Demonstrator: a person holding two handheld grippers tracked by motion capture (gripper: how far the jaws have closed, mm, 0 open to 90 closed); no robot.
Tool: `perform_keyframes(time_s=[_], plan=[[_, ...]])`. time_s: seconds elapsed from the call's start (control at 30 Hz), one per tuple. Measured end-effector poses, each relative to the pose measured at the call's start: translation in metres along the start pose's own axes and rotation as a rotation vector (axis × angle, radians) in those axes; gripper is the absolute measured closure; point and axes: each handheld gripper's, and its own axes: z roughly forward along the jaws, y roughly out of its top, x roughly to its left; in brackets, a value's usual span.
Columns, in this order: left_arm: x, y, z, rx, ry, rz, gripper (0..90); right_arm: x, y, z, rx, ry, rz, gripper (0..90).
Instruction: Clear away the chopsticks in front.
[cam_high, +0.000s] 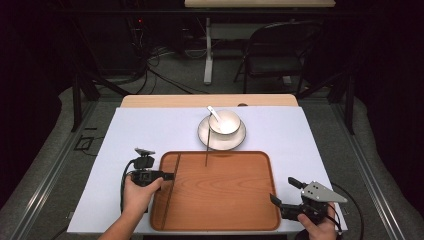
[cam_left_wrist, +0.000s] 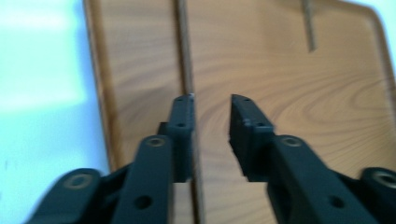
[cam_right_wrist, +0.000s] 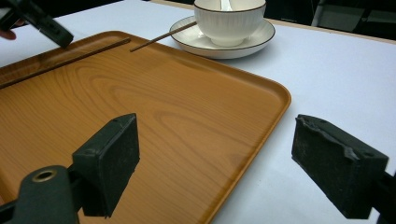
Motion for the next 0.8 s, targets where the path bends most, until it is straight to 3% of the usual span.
perform_keyframes(time_s=[0.07,0.13,0.27,0.37,0.63,0.8], plan=[[-0.002,0.007,-0.001,-0.03,-0.016,0.007,61.3,0.0,0.0,0.0,0.001,0.0,0.0,14.7],[-0.005,0.014,-0.001,-0.06,-0.031,0.039,58.2,0.0,0.0,0.0,0.003,0.002,0.0,14.7],[-0.011,0.028,0.0,-0.104,-0.012,0.11,51.7,0.0,0.0,0.0,0.001,0.001,0.001,14.7],[-0.014,0.038,0.002,-0.122,0.006,0.133,48.9,-0.001,0.0,0.0,0.002,0.003,0.002,14.7],[-0.018,0.064,0.012,-0.124,-0.053,0.129,47.0,-0.001,0.0,0.002,0.007,-0.002,0.002,14.7],[-0.027,0.079,0.019,-0.136,-0.033,0.121,47.3,-0.003,-0.001,0.001,0.01,-0.001,0.015,14.7]])
